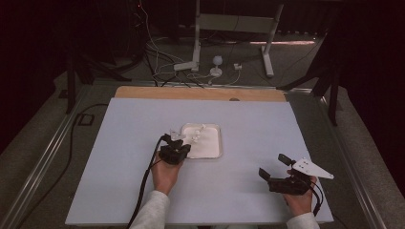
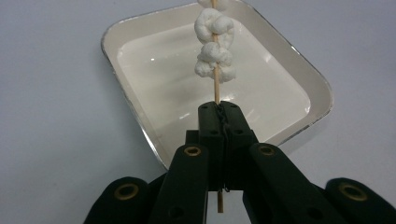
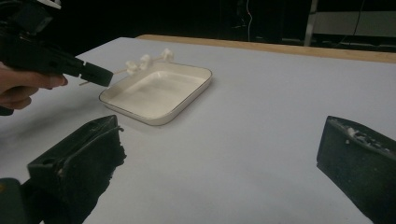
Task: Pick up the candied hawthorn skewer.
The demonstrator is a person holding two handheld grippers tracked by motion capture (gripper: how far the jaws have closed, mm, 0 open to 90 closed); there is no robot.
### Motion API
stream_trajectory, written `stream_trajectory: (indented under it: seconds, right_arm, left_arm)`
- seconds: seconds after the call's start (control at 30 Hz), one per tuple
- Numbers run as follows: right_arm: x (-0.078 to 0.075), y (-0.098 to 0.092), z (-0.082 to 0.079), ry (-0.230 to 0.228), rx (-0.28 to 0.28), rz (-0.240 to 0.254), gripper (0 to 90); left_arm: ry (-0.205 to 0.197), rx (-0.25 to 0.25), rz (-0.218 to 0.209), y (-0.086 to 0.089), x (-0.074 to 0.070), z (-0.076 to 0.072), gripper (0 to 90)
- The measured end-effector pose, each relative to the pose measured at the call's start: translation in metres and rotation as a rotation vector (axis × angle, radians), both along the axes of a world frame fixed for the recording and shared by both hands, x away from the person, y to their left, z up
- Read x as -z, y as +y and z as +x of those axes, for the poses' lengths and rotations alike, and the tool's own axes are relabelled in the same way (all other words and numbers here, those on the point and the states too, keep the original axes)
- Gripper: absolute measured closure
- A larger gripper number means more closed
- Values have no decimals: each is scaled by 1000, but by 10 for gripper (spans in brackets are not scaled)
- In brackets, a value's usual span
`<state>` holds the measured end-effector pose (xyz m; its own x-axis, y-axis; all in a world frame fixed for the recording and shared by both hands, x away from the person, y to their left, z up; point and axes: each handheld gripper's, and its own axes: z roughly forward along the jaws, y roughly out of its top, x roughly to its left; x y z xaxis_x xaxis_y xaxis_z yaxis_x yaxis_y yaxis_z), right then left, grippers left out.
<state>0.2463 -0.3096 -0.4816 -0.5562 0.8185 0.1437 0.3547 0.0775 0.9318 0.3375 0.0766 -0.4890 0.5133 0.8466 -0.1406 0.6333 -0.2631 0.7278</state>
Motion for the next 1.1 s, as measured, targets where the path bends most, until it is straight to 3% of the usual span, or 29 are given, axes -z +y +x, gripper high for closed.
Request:
stream_trajectory:
  seconds: [0.47,0.7,0.83,1.1]
  right_arm:
    - [1,0,0,8,-5,1,0]
    - [2,2,1,17,-7,5,0]
    - [1,4,1,21,-4,19,0]
    - [-19,6,7,11,-8,32,0]
  left_arm:
    - [-48,-23,-70,19,-10,-11,900]
    - [-77,-37,-115,29,-11,-23,900]
    - [-95,-28,-117,33,-13,-30,900]
    - [-128,-17,-149,48,-21,-43,899]
